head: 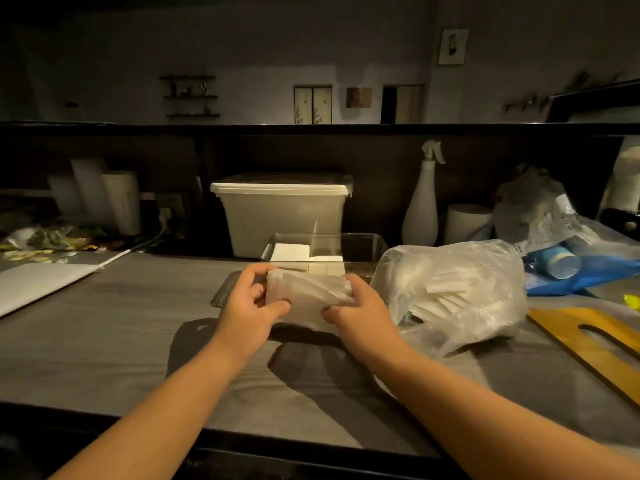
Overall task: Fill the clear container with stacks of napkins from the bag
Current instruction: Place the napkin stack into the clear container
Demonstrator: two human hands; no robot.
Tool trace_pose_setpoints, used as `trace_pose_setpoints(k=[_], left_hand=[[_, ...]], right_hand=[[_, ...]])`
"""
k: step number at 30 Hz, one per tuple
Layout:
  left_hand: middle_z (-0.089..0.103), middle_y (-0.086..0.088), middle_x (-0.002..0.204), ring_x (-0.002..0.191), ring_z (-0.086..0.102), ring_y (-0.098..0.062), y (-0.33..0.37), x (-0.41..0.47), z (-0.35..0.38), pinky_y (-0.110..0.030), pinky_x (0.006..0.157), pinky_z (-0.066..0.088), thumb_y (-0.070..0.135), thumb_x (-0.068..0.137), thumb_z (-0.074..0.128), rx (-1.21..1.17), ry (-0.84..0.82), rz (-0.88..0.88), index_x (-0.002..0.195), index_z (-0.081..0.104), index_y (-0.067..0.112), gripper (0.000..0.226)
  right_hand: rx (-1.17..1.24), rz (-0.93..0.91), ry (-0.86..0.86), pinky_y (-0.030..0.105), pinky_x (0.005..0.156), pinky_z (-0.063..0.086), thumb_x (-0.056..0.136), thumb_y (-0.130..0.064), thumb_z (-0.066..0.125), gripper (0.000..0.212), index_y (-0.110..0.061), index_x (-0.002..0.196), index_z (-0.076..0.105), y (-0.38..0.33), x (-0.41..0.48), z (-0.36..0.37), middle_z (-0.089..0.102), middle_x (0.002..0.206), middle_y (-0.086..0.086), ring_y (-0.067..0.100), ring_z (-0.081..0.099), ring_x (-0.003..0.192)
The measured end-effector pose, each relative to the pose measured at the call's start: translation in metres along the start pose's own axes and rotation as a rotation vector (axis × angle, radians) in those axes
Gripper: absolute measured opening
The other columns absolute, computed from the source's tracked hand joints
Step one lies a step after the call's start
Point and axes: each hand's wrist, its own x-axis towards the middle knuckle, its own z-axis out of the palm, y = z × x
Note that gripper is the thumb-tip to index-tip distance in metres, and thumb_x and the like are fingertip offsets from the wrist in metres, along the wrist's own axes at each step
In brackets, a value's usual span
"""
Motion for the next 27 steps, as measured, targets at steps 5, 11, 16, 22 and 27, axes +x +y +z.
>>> trace_pose_setpoints(k=[5, 11, 16, 22, 27], left_hand=[[0.057, -0.013, 0.113, 0.096, 0.062, -0.024, -0.005, -0.006, 0.009, -0.02, 0.063, 0.054, -0.02, 0.078, 0.062, -0.009, -0.091, -0.011, 0.124, 0.043, 0.026, 0.068], [0.049, -0.006, 0.116, 0.102, 0.058, -0.025, -0.01, -0.003, 0.009, -0.019, 0.063, 0.053, -0.022, 0.075, 0.059, -0.033, -0.069, 0.038, 0.133, 0.036, 0.034, 0.084], [0.048, 0.002, 0.121, 0.109, 0.054, -0.016, -0.012, 0.0, 0.007, -0.02, 0.069, 0.052, -0.017, 0.075, 0.064, 0.103, -0.112, 0.099, 0.132, 0.033, 0.045, 0.089], [0.052, -0.01, 0.121, 0.105, 0.06, -0.025, -0.006, 0.004, 0.006, -0.022, 0.07, 0.055, -0.019, 0.076, 0.06, -0.041, -0.17, 0.005, 0.136, 0.03, 0.042, 0.091], [0.049, -0.012, 0.112, 0.095, 0.058, -0.026, -0.002, -0.002, 0.006, -0.021, 0.065, 0.054, -0.015, 0.071, 0.059, -0.038, -0.181, -0.013, 0.14, 0.028, 0.037, 0.091]], right_hand=[[0.016, 0.074, -0.081, 0.016, 0.058, 0.045, 0.078, 0.004, 0.052, 0.056, -0.03, 0.122, 0.042, 0.001, -0.003, 0.013, 0.057, 0.106, 0.004, 0.016, 0.057, 0.086], [0.135, 0.027, -0.136, 0.031, 0.08, 0.059, 0.06, -0.006, 0.059, 0.071, -0.036, 0.121, 0.039, 0.004, -0.001, 0.007, 0.049, 0.12, 0.002, 0.022, 0.056, 0.106], [0.094, 0.01, -0.091, 0.045, 0.093, 0.056, 0.061, -0.012, 0.063, 0.073, -0.044, 0.122, 0.038, 0.008, 0.004, 0.008, 0.048, 0.124, -0.002, 0.02, 0.052, 0.112], [0.017, 0.037, -0.089, 0.031, 0.073, 0.058, 0.08, 0.0, 0.056, 0.064, -0.044, 0.123, 0.039, 0.01, 0.005, 0.007, 0.055, 0.115, 0.003, 0.02, 0.059, 0.093], [-0.011, -0.022, -0.141, 0.038, 0.09, 0.052, 0.063, -0.019, 0.061, 0.072, -0.052, 0.123, 0.039, 0.01, 0.001, 0.008, 0.05, 0.126, -0.002, 0.021, 0.054, 0.11]])
